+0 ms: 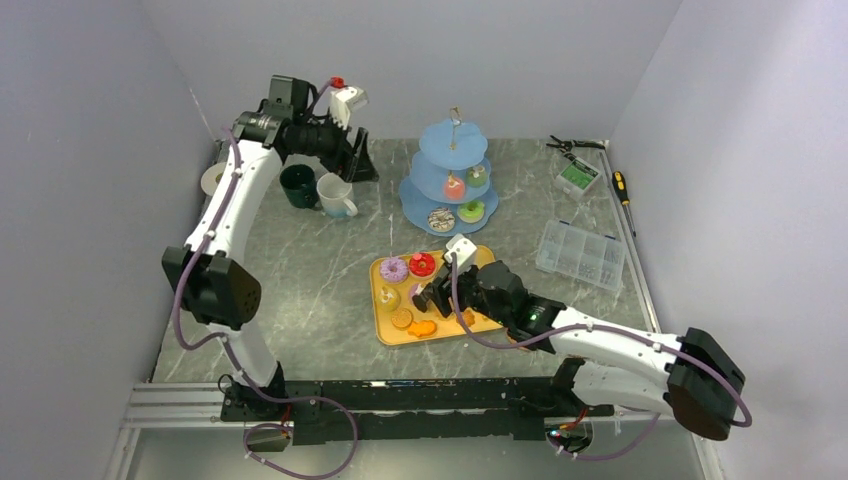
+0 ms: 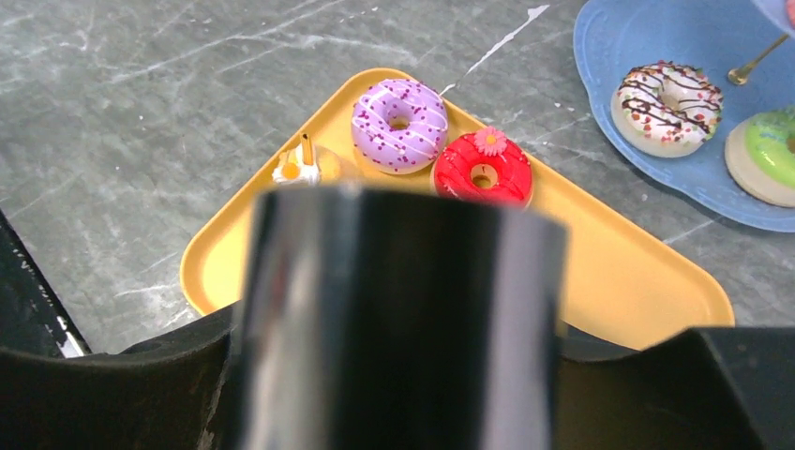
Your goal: Serve the afternoon tea
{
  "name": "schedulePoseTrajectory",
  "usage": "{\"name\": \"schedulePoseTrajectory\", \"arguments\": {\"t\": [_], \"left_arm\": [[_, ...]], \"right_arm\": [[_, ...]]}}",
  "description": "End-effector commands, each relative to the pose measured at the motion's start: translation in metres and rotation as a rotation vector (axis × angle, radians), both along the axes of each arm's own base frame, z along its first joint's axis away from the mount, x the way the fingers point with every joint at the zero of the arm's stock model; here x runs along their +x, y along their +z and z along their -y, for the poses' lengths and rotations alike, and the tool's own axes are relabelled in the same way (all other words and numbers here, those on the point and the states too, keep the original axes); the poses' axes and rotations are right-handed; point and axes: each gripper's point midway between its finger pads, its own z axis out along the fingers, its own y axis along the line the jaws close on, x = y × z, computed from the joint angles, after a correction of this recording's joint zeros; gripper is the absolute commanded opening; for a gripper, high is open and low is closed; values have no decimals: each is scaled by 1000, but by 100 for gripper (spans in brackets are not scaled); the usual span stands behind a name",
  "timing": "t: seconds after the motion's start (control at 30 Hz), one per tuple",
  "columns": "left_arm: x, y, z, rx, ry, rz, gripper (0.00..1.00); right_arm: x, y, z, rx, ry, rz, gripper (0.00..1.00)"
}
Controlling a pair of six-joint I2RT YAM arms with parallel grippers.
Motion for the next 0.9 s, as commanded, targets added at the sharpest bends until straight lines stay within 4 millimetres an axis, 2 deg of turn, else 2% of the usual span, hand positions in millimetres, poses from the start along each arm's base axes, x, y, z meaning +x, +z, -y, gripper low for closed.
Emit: {"name": "schedulePoseTrajectory", "arguments": {"t": [0.0,0.27,0.43,0.57,0.7,0.87], "left_arm": [[10,21,34,-70,-138,97,92],[51,18,69,-178,-228,146,93],[69,21,89,-264,-295,205,93],[77,24,109,-354,-363,215,93],[87,27,133,-400,-419,304,93],[104,31,155,-435,-442,416,93]], "right_arm": [[8,19,-18,76,24,59,61],[11,13,-32,100,48,55,59],[9,3,-36,107,61,29,52],[6,1,-34,106,62,17,45],[5,3,-28,107,46,14,39],[1,11,-23,126,33,4,37]]}}
